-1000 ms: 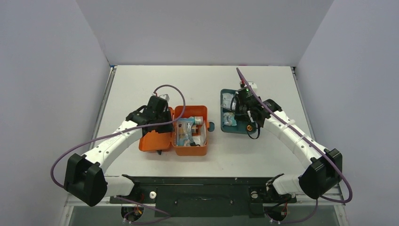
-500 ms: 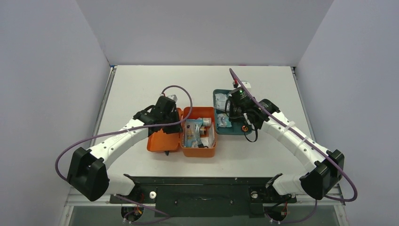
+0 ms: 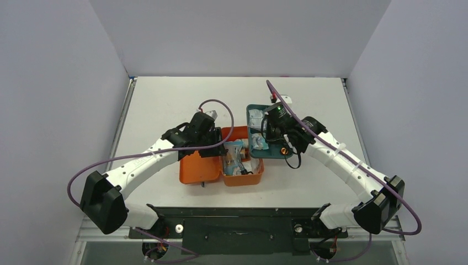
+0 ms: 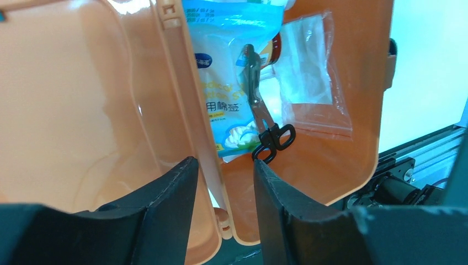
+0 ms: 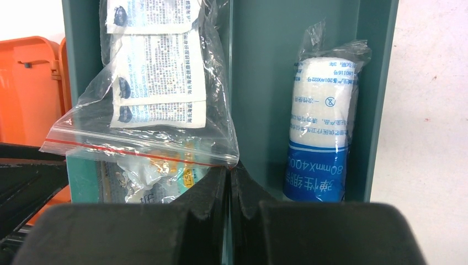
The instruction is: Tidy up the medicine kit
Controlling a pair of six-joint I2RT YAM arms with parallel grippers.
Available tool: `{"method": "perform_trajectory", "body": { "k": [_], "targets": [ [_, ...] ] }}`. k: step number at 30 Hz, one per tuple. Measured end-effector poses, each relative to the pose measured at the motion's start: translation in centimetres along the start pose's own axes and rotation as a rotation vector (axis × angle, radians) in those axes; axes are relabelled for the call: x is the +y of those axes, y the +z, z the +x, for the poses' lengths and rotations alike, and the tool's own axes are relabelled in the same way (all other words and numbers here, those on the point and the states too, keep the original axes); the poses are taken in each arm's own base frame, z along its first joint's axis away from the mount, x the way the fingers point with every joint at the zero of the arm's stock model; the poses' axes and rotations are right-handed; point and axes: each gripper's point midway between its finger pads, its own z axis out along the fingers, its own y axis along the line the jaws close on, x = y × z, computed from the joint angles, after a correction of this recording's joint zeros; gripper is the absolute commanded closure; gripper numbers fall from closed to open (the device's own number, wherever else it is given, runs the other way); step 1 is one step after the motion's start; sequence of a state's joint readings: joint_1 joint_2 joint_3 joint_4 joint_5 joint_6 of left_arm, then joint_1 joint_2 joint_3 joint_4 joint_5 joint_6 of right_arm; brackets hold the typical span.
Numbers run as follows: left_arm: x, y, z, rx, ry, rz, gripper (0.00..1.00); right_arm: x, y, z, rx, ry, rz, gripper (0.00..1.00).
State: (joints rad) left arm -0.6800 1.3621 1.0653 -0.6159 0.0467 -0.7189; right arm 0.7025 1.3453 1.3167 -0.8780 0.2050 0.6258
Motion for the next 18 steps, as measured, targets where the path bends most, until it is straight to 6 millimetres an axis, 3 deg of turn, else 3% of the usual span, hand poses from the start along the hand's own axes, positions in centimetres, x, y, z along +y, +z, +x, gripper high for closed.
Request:
{"method": "perform_trajectory", "body": {
  "k": [9,18],
  "targets": [
    [-1.2,-1.8,-1.6,-0.048,0.028,0.017,0.54,1.6,-0.7,0.6,-0.008,-0.004,-0.020,1.00],
    [0.3,-6.2,-3.2,-0.175,0.094,-0.038,0.46,4.5,-1.8,0.4,-0.036,-0.014,-0.059,1.00]
  ]
}}
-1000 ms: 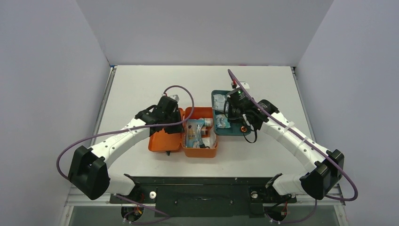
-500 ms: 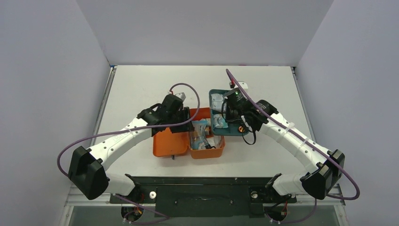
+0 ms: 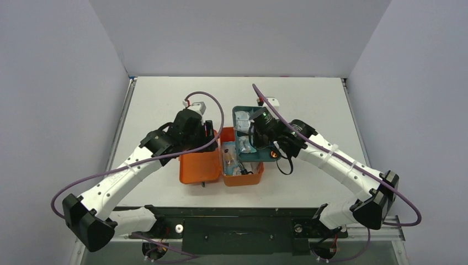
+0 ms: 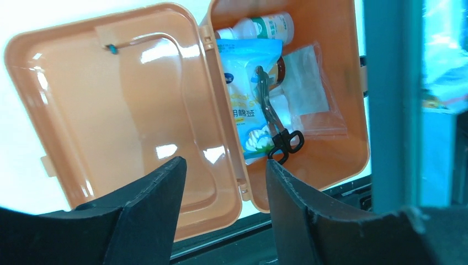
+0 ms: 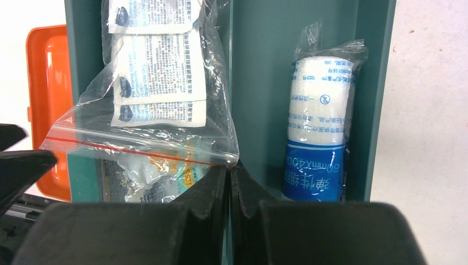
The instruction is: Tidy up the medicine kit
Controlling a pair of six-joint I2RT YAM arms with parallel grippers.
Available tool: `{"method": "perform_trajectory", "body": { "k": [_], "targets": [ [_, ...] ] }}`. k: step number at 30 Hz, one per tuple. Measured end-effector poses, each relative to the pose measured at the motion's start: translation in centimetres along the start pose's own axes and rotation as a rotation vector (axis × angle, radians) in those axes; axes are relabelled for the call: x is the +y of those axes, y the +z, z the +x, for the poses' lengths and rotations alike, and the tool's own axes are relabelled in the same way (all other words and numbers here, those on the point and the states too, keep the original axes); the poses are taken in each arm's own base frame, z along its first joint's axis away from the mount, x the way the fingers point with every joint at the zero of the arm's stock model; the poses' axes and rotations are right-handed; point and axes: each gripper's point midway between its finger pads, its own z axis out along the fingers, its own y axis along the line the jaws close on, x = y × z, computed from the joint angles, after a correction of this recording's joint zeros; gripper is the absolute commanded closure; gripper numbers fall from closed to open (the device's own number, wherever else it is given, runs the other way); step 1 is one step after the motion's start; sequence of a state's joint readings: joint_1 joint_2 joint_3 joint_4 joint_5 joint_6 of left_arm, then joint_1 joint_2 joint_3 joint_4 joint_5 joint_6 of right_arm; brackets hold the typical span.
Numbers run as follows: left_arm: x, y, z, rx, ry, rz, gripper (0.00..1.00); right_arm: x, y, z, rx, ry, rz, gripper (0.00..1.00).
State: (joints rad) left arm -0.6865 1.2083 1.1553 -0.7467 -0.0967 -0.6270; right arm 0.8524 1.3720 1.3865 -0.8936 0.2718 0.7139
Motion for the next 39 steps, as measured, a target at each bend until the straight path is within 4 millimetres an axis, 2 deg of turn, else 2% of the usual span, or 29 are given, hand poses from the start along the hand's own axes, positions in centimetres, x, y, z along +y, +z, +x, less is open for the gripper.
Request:
{"method": "perform_trajectory", "body": {
  "k": [6,12,19,25,32,39],
  "targets": [
    [1.5,-2.9,-1.1,-0.116,0.032,-0.017,0.42,1.5,0.8,1.0,0.016,-0.013,0.009,1.00],
    [3.6,-4.6,-0.3,-0.183,0.064,-0.037,0.38,2.9,1.5,2.2,0.032,-0.011,0.012,1.00],
    [5.4,-5.7,0.5,-0.234,0.086,-0.055,0.37,4.4,2.7,3.3,0.041,-0.004,0.010,1.00],
    [6.2,-6.7,0.6,-0.280,0.098,-0.058,0.37,5.1,3.5,3.4,0.035,0.017,0.008,1.00],
    [6.9,-7.2,1.0,-0.315,0.103,-0.054,0.36,5.5,4.0,3.3,0.021,0.037,0.004,1.00],
    [7.6,-6.9,1.9,-0.317,0.116,-0.058,0.35,5.0,5.5,4.9,0.044,0.021,0.028,1.00]
  ]
}}
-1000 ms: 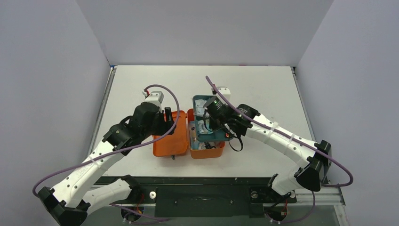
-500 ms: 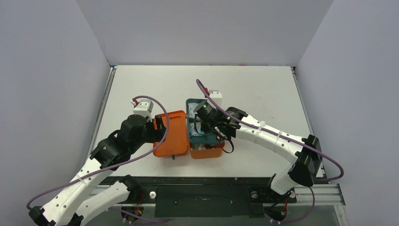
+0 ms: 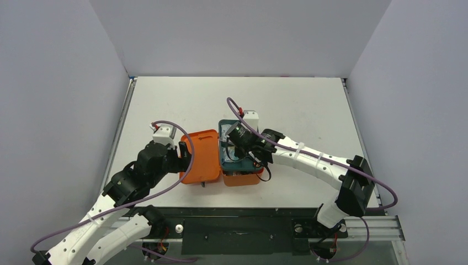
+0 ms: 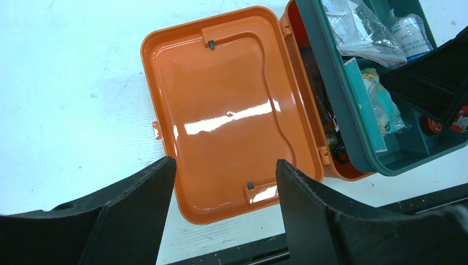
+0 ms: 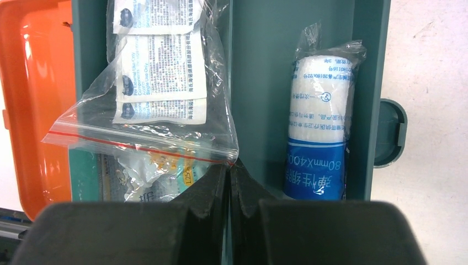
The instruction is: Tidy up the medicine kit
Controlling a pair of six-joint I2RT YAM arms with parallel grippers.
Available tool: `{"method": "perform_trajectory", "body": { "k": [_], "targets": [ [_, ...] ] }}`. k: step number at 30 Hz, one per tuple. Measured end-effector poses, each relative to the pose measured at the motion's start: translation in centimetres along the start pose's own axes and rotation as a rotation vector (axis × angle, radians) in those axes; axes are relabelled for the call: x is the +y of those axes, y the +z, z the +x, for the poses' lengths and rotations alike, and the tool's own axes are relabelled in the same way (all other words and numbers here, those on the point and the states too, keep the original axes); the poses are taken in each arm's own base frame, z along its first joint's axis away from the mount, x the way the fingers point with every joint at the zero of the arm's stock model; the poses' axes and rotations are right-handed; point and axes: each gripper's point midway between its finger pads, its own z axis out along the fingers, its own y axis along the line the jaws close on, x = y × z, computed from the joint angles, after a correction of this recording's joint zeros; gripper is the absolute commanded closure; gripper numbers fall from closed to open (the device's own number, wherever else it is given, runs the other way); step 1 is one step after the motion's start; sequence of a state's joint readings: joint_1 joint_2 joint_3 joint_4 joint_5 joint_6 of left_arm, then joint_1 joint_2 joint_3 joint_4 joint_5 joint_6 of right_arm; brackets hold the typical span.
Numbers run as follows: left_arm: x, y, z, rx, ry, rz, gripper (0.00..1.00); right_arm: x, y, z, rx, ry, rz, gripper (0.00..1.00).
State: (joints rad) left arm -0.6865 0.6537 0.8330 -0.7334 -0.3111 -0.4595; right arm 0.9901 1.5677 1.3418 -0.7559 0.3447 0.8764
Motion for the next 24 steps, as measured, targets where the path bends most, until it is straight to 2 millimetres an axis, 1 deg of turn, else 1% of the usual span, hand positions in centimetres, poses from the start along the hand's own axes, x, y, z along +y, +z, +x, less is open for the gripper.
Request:
{"method": "perform_trajectory", "body": {
  "k": [9,14,24],
  "targets": [
    [0.1,0.4,0.5,0.007,0.004,-0.003,0.34,-0.6,0.6,0.4,-0.005,-0.006,0.020,1.00],
    [0.0,0.5,0.4,0.005,0.003,-0.002,0.34,-1.1,1.1,1.1,0.001,-0.013,0.033,1.00],
    [0.0,0.6,0.5,0.005,0.003,-0.002,0.34,-1.2,1.4,1.8,0.009,-0.025,0.035,1.00]
  ]
}}
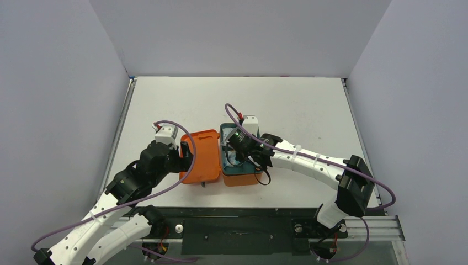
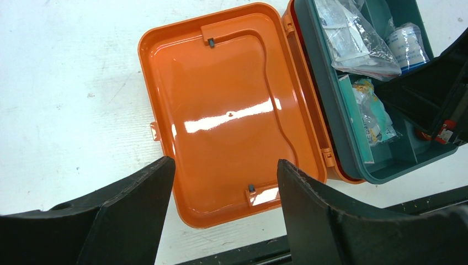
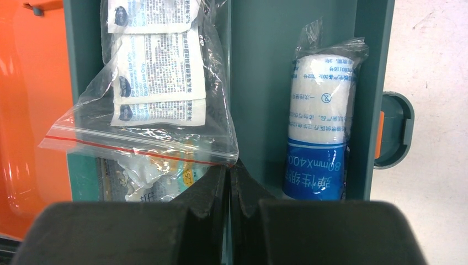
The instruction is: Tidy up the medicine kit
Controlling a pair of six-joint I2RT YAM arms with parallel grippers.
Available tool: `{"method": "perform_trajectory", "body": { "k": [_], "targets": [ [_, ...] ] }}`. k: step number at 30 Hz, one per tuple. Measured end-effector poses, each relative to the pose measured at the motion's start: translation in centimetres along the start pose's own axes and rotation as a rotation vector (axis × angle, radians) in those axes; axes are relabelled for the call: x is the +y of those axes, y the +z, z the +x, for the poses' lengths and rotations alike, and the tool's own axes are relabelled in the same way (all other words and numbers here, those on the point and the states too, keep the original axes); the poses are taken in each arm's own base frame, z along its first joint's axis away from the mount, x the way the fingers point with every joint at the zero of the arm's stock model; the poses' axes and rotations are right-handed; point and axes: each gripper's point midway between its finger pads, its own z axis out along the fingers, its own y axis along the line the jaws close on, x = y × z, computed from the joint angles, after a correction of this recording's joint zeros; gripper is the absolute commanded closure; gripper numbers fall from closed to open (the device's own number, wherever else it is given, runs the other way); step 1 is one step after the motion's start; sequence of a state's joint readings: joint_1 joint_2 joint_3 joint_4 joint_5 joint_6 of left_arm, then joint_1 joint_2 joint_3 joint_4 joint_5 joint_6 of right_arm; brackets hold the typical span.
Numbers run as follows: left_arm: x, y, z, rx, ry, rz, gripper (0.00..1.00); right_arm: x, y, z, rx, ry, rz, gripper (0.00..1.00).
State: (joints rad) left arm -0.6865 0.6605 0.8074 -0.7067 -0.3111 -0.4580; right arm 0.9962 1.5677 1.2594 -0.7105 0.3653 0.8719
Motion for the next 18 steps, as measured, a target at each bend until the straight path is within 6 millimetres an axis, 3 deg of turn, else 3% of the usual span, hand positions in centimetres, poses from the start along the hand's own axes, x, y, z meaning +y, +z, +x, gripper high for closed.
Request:
{"method": "perform_trajectory", "body": {
  "k": [18],
  "targets": [
    [0.01,0.19,0.15,0.009,0.003,-0.004,0.34,-0.04,0.19,0.58,0.000,-0.044,0.003,1.00]
  ]
}}
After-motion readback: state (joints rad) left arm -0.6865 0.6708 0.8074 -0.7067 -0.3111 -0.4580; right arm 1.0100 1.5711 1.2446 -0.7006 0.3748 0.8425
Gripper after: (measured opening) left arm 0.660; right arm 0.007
